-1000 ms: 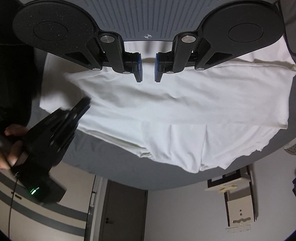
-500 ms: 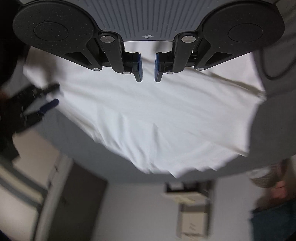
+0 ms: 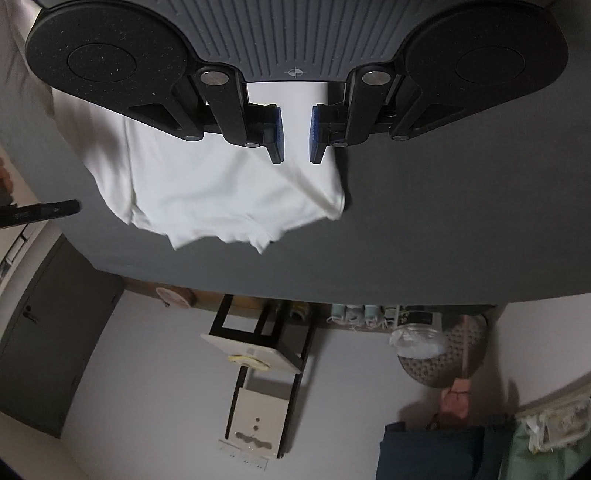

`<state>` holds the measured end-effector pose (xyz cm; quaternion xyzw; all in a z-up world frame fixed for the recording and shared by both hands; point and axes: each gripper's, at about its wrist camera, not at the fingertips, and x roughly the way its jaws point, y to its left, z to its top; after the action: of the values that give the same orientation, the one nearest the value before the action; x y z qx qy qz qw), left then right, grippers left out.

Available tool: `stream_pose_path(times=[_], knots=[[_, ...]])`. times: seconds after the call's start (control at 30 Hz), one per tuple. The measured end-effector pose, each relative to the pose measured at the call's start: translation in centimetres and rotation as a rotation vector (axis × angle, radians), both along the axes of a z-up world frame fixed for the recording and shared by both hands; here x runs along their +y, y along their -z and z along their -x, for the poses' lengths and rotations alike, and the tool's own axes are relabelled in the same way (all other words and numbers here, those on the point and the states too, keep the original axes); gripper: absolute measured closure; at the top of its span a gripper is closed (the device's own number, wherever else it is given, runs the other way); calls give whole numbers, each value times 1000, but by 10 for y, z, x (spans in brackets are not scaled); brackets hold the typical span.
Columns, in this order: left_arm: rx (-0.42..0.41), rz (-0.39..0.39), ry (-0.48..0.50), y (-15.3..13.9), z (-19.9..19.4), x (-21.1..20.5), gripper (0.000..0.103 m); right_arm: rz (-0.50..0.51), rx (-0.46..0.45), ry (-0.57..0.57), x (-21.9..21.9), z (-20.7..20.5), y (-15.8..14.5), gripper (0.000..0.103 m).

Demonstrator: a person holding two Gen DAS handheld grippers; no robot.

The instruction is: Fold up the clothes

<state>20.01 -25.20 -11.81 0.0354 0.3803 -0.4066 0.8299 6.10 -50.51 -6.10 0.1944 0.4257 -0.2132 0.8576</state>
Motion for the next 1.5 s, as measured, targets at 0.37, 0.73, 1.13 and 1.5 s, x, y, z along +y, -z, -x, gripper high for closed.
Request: stream_pose_path(times=[0.37, 0.73, 1.13, 1.5], knots=[[75, -85, -27, 51, -52, -64, 90, -93, 44, 56, -41, -58, 53, 57], [91, -49, -23, 60, -73, -82, 90, -52, 13, -37, -39, -71, 58, 57], [-28, -73, 4, 44, -54, -86, 102, 63, -59, -105, -19, -60, 33, 96], [-131, 146, 163, -16, -1, 3, 103, 57, -238, -319, 52, 58, -34, 97]])
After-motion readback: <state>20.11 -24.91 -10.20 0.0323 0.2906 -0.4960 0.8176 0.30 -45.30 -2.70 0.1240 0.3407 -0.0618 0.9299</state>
